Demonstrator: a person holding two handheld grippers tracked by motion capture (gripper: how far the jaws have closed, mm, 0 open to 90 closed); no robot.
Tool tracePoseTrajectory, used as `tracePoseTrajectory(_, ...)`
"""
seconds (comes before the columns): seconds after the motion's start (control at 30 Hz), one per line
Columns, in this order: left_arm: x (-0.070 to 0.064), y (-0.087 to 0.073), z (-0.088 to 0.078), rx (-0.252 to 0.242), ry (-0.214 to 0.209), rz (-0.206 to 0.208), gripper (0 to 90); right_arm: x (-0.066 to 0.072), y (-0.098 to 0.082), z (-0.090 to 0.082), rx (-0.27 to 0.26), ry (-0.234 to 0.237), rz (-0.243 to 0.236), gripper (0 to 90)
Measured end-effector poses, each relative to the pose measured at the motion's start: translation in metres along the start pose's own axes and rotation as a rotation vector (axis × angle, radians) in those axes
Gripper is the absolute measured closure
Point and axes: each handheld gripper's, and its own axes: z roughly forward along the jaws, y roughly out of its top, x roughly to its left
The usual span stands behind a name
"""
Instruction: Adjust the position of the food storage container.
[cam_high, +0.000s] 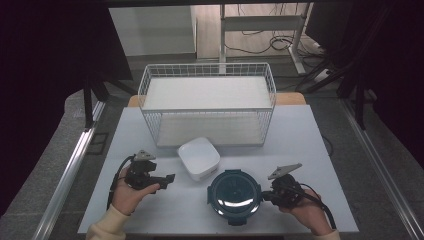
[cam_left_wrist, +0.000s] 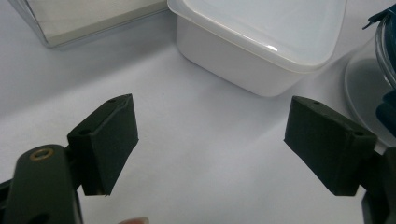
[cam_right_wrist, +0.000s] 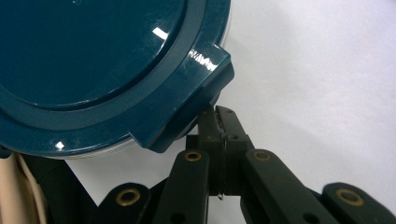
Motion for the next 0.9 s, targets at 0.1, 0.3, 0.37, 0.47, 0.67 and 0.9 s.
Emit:
tracePoseTrajectory(0.1,0.0,0.0,0.001,0.004,-0.003,0.002,17.2,0.002,0.002,0.002,-0.002,0.002,-0.004,89.9)
tracePoseTrajectory(0.3,-0.002,0.001,0.001,0.002,-0.003,0.005,17.2,0.008,0.005,0.005,-0.007,0.019,-0.013,89.9)
tracePoseTrajectory(0.37,-0.002,0.001,0.001,0.002,-0.003,0.006,17.2,0.009,0.006,0.007,-0.007,0.023,-0.017,89.9)
tracePoseTrajectory(0.47,-0.002,0.0,0.0,0.002,-0.004,0.007,17.2,0.012,0.008,0.008,-0.007,0.025,-0.017,89.9)
tracePoseTrajectory(0.67,-0.003,0.001,0.0,0.001,-0.005,0.008,17.2,0.016,0.01,0.01,-0.005,0.04,-0.032,89.9)
tracePoseTrajectory(0.9,-0.003,0.001,-0.002,-0.01,-0.002,0.006,17.2,0.011,0.008,0.008,-0.03,0.071,-0.035,89.8)
